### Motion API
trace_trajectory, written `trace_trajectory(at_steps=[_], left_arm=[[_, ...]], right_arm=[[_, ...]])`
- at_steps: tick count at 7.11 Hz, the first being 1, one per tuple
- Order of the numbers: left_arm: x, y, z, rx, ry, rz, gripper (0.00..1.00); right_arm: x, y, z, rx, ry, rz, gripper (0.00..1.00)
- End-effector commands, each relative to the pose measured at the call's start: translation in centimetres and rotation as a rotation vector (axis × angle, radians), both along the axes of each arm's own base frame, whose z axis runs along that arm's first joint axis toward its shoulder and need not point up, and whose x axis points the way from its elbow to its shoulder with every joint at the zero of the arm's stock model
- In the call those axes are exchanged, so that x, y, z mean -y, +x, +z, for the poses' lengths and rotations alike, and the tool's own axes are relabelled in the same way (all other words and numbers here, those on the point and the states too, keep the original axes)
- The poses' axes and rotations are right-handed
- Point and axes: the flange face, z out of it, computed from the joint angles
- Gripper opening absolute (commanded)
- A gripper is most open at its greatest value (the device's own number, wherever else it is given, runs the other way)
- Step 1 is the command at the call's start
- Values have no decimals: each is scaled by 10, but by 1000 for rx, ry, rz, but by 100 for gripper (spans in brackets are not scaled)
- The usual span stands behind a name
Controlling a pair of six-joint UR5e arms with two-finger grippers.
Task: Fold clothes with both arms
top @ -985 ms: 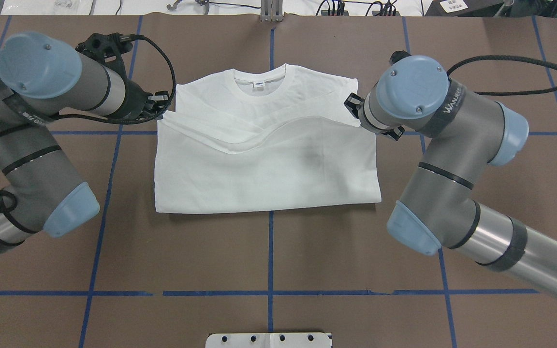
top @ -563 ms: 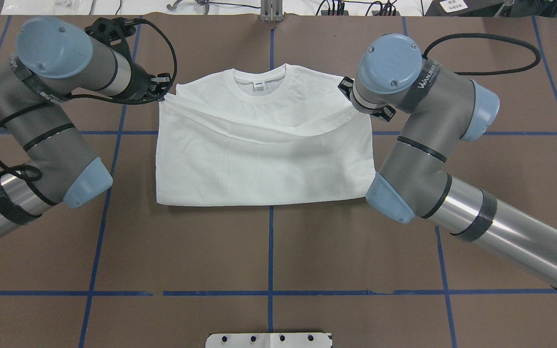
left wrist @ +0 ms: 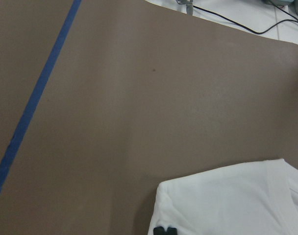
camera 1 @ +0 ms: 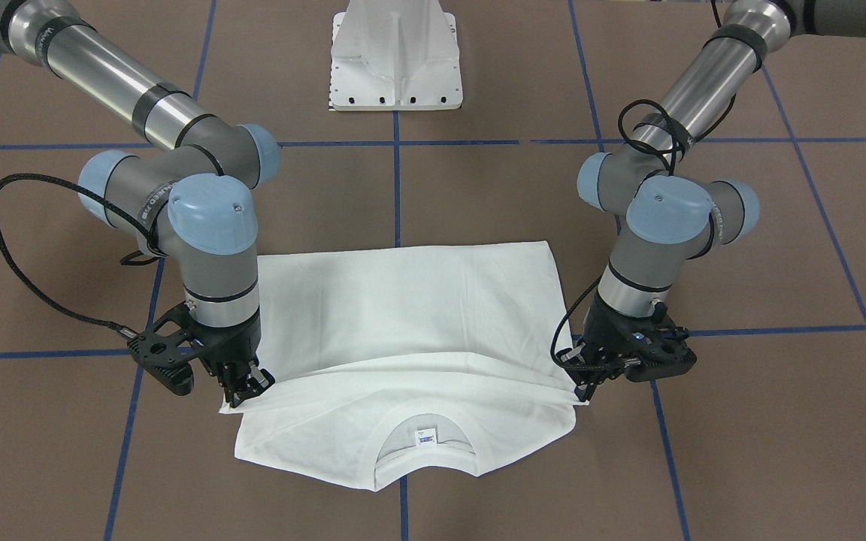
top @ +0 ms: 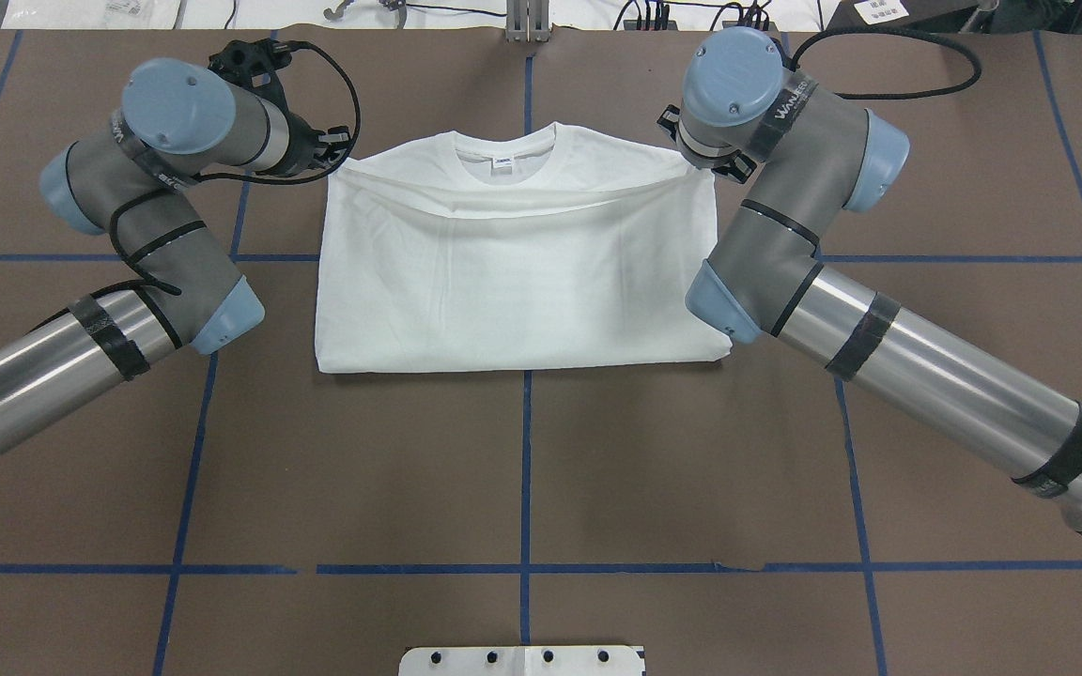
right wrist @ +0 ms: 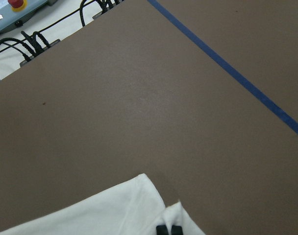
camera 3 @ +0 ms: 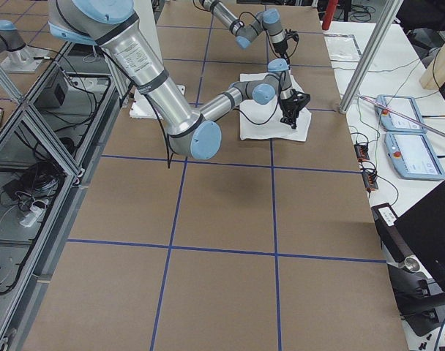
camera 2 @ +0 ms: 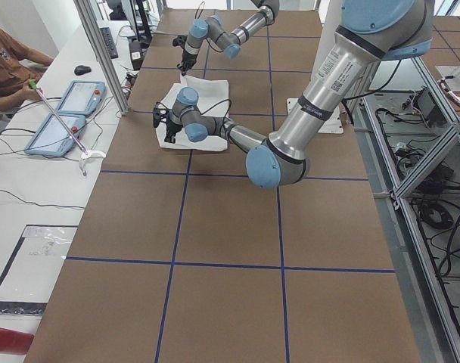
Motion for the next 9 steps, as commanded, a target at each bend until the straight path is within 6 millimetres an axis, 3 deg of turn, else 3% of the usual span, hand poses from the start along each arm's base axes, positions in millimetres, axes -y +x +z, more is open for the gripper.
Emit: trace_trajectory(at_steps=[1, 3, 5, 6, 7, 9], left_arm=[[3, 0, -2, -1, 6, -4, 0], [5, 1, -1, 1, 3, -7, 0], [9, 1, 2, 14, 6, -31, 0], [9, 2, 3, 16, 4, -31, 16], [9, 3, 3, 16, 4, -30, 98], [9, 2, -2, 11, 10, -29, 100]], right_arm=[[15, -6, 13, -18, -5, -3, 0], [23, -16, -2, -13, -9, 0, 0], [24, -17, 2, -19, -16, 0, 0], [24, -17, 2, -19, -16, 0, 14], [25, -16, 2, -19, -13, -5, 99], [20, -12, -12, 14, -3, -18, 100]])
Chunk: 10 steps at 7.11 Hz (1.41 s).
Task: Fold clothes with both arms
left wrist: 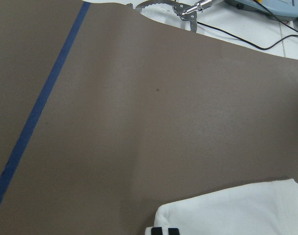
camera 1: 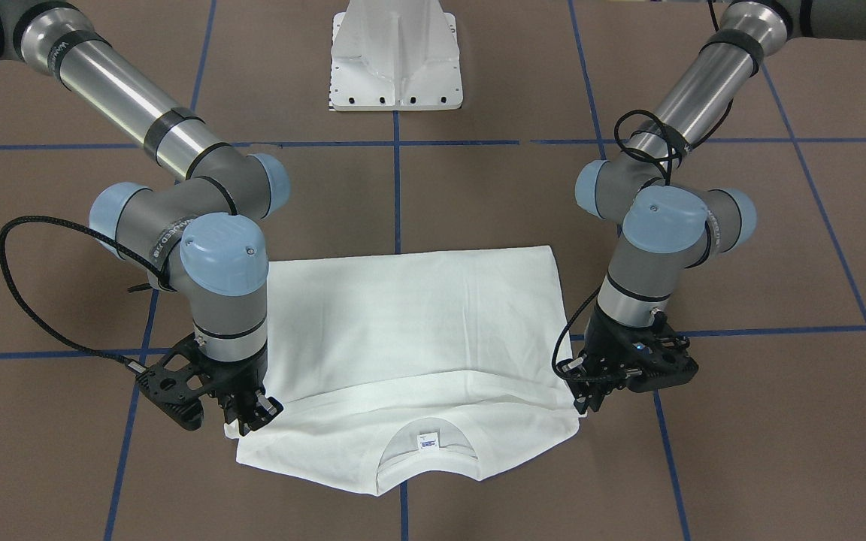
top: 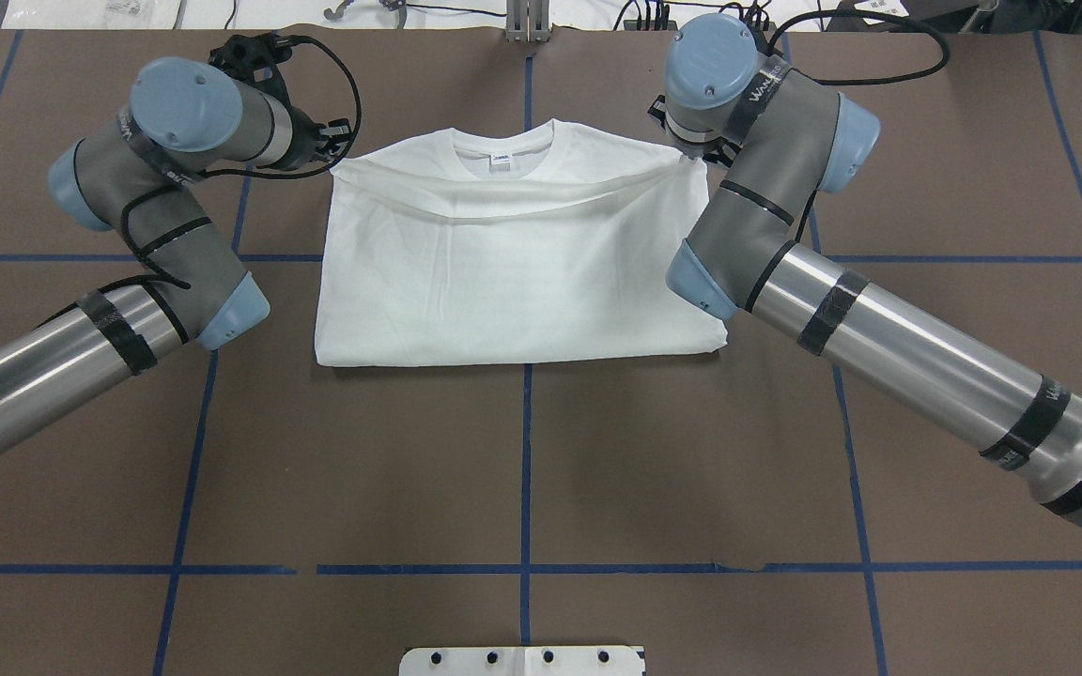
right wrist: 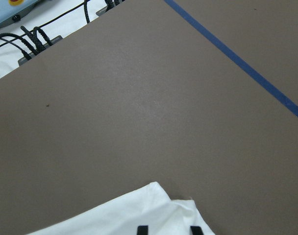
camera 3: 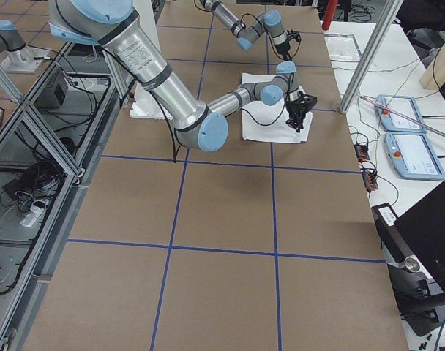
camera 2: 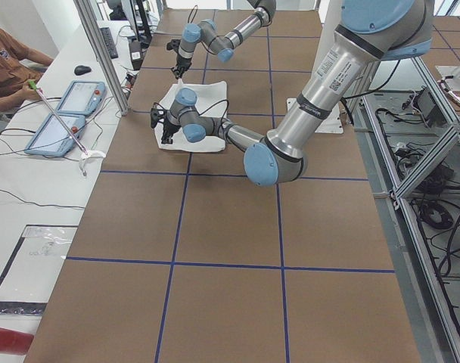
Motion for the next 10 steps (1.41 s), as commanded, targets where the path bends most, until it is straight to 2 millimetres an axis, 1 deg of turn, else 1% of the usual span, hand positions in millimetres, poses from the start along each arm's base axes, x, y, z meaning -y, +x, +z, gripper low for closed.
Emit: trace_trajectory(at_steps=[1, 2, 3, 4, 5, 6, 7, 8, 9, 10], left_arm=[[-1, -3, -11, -12, 15, 3, 100], [-6, -13, -31, -38, 41, 3, 100], [-14, -21, -49, -77, 55, 29, 100], [-36, -38, -46, -94, 58, 50, 100], [-52, -51, -55, -105, 68, 53, 100], [-54, -53, -59, -100, 55, 48, 100], [-55, -53, -60, -101, 56, 48, 100], [-55, -54, -59, -100, 54, 46, 100], [-56, -55, -61, -102, 58, 45, 100], [-56, -55, -59, -100, 56, 45, 100]], right_arm=[[-15, 12, -26, 87, 9, -41, 100], [-47, 38, -15, 137, 16, -57, 100], [-101, 47, -3, 178, 18, -76, 100], [-134, 45, -1, 218, -9, -62, 100], [-173, 44, 7, 241, -29, -68, 100], [-210, 41, 8, 266, -46, -48, 100], [-228, 33, 21, 252, -61, -20, 100], [-229, 27, 26, 252, -83, 17, 100], [-229, 25, 32, 252, -114, 43, 94], [-228, 21, 45, 239, -144, 61, 88]])
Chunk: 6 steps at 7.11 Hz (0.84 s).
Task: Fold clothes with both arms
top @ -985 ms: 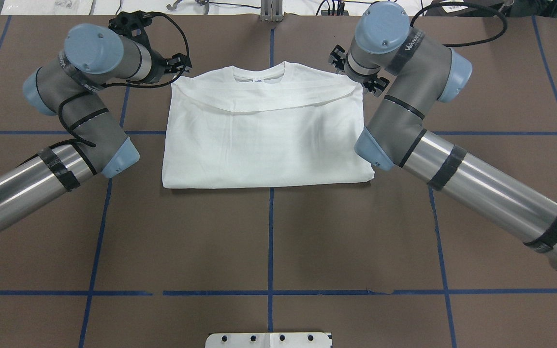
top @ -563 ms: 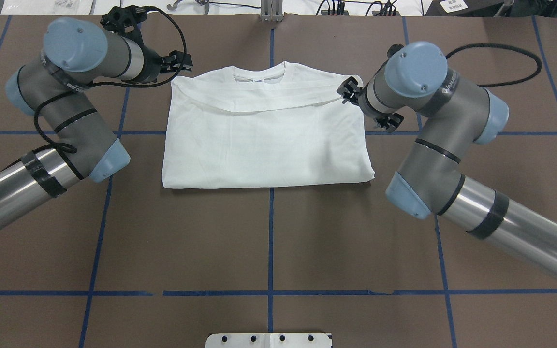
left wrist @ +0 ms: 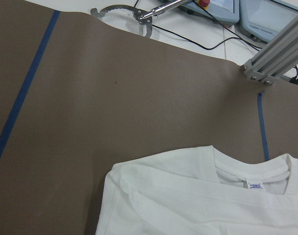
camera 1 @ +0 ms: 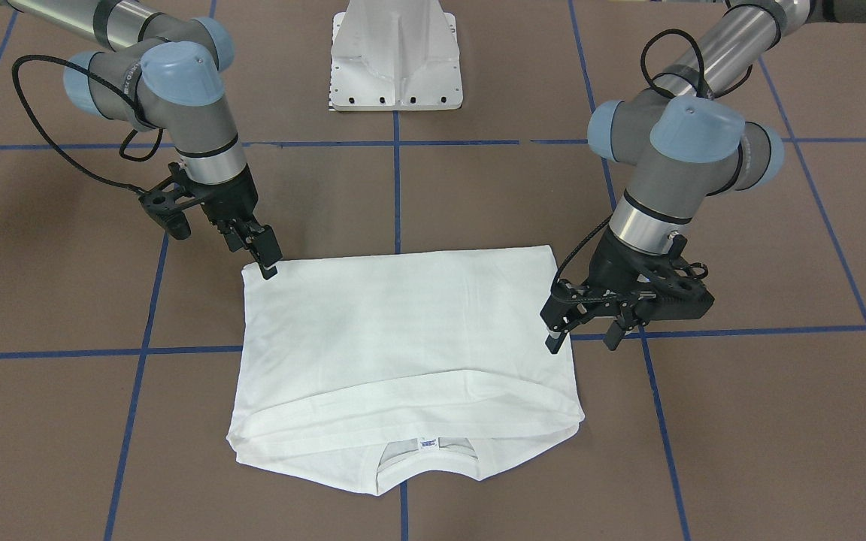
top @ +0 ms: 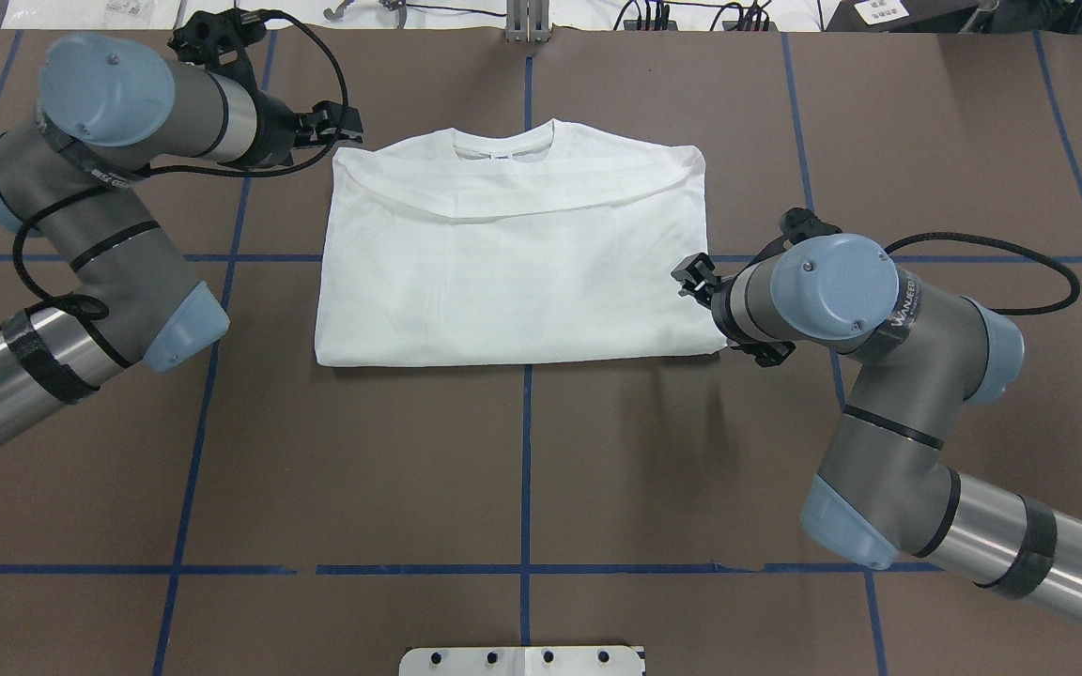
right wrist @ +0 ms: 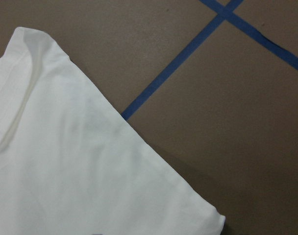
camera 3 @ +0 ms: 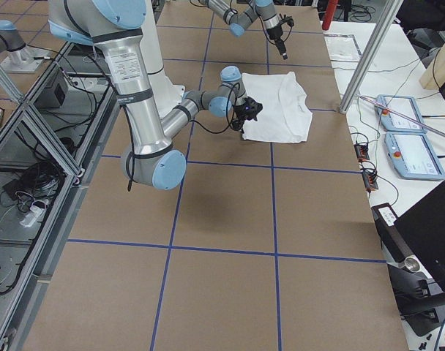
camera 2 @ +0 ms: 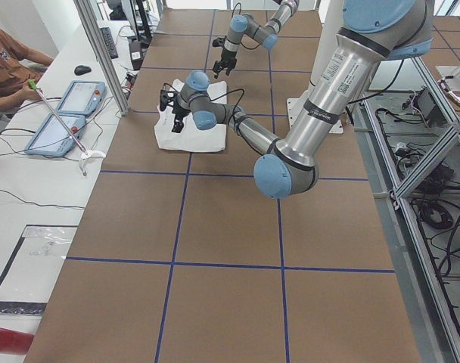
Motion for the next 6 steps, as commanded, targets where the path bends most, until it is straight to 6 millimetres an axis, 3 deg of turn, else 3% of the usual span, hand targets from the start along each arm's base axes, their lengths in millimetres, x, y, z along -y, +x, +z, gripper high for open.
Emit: trace_trajectory(at_steps=[1, 2, 3, 5, 6], left_arm=[[0, 0, 1, 1, 0, -2, 100], [0, -1, 2, 3, -1, -3, 100], [0, -1, 1, 3, 0, -5, 100], [0, -1, 2, 5, -1, -6, 100], [-1, -2, 6, 8, -5, -6, 100]], right_arm=[[3, -16, 26, -36, -60, 22, 83], [5, -21, 31, -46, -67, 20, 81], [5, -20, 32, -45, -72, 17, 72], [4, -21, 31, -31, -94, 34, 0], [3, -22, 30, -27, -99, 26, 0]])
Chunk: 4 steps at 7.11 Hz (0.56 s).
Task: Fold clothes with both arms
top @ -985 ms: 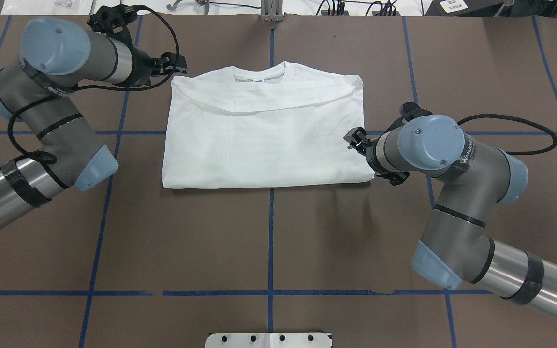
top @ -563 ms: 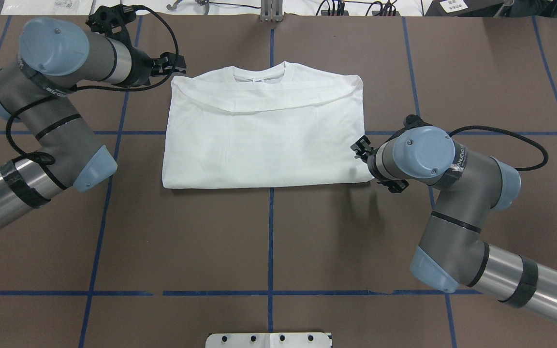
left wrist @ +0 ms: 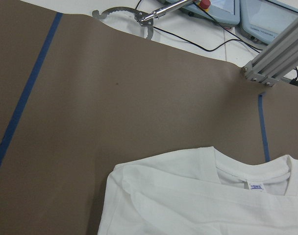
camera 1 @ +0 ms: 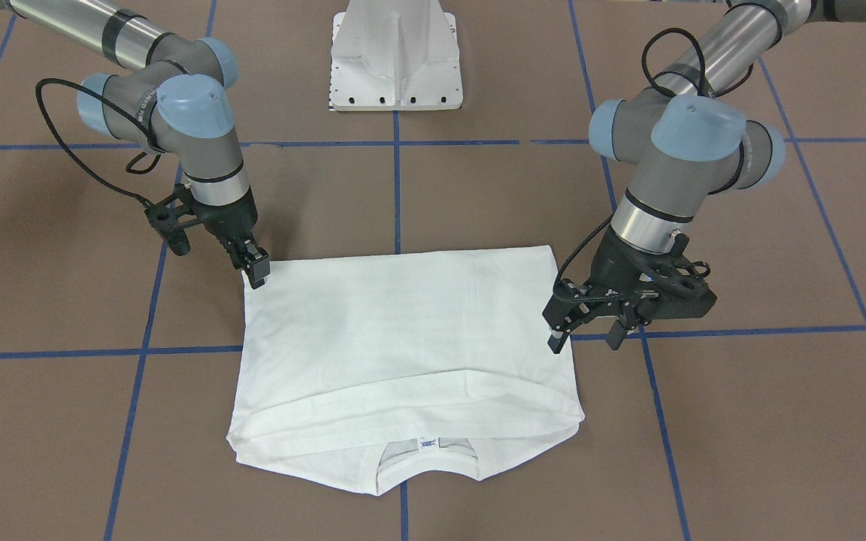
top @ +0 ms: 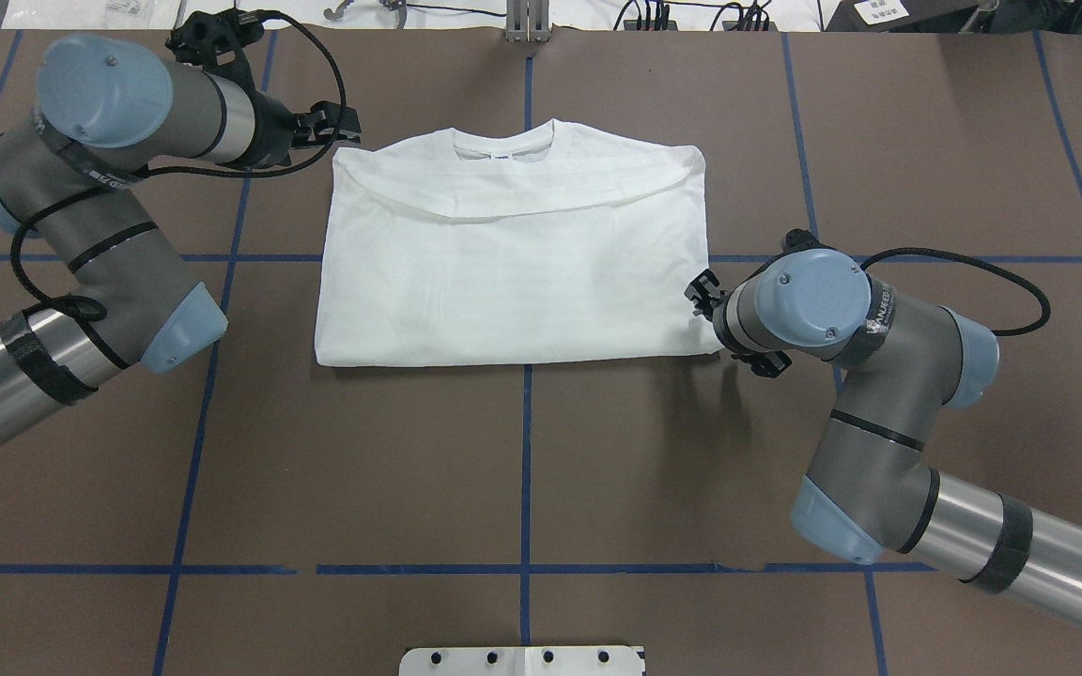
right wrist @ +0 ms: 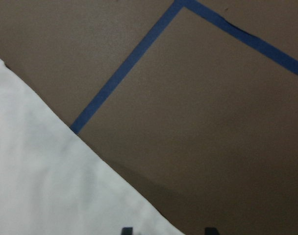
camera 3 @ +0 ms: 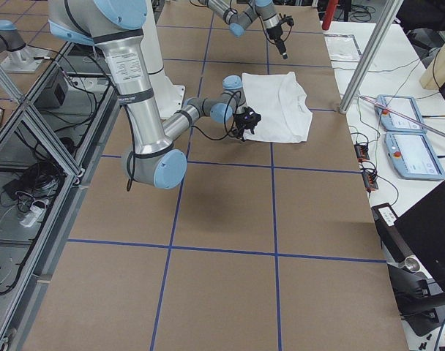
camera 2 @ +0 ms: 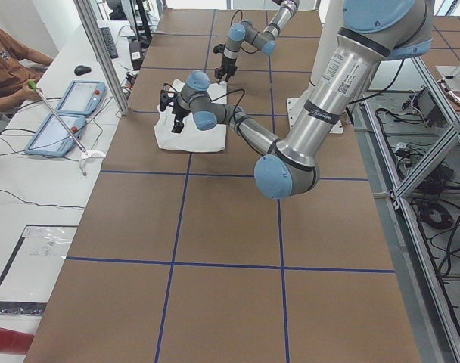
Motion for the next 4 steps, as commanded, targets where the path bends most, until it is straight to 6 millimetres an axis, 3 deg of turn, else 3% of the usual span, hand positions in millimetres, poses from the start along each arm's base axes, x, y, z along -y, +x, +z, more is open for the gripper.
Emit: trace_trajectory(at_steps=[1, 2, 3, 4], left_arm=[[-1, -1, 5, 5, -4, -2, 100], [-1, -1, 6, 6, -4, 0, 100], [-6, -4, -3, -10, 8, 5, 100], [-17, -5, -17, -44, 11, 8, 100]], right_arm=[[-2, 0, -3, 14, -12, -10, 0], [-5, 3, -11, 39, -18, -27, 0], [-20, 22, -33, 96, -22, -52, 0], [-49, 40, -44, 138, -36, -71, 0]])
